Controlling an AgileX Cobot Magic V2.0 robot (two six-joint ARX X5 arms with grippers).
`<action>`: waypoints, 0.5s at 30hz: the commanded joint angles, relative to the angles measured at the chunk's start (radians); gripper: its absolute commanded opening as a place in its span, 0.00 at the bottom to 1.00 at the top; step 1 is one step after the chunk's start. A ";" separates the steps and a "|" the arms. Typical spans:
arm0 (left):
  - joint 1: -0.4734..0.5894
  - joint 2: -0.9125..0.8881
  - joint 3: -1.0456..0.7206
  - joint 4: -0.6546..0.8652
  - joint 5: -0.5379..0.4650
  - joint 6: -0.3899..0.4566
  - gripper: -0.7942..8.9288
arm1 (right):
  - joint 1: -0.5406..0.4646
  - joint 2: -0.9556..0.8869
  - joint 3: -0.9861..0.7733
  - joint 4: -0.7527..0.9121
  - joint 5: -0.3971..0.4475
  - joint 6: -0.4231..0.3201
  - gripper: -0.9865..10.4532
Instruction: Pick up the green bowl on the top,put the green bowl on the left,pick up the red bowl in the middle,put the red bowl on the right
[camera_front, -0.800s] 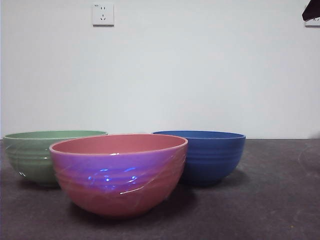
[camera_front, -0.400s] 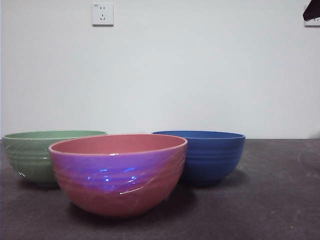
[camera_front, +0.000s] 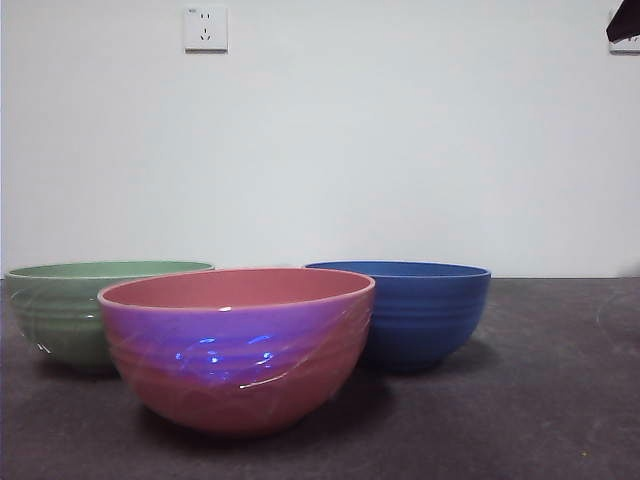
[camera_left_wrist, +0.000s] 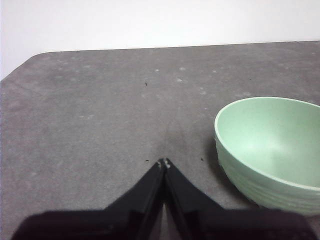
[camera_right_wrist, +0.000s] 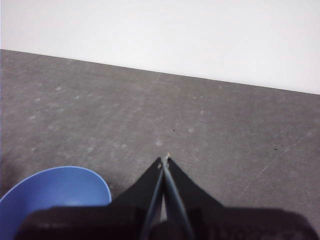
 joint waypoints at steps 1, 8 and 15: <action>0.003 -0.003 -0.016 0.002 0.001 -0.010 0.08 | 0.000 -0.001 -0.002 0.006 0.003 0.008 0.09; 0.003 -0.003 -0.016 0.002 0.001 -0.010 0.08 | 0.000 -0.001 -0.002 0.006 0.003 0.008 0.09; 0.003 -0.003 -0.016 0.002 0.001 -0.010 0.08 | -0.011 -0.085 -0.006 -0.064 0.037 -0.032 0.09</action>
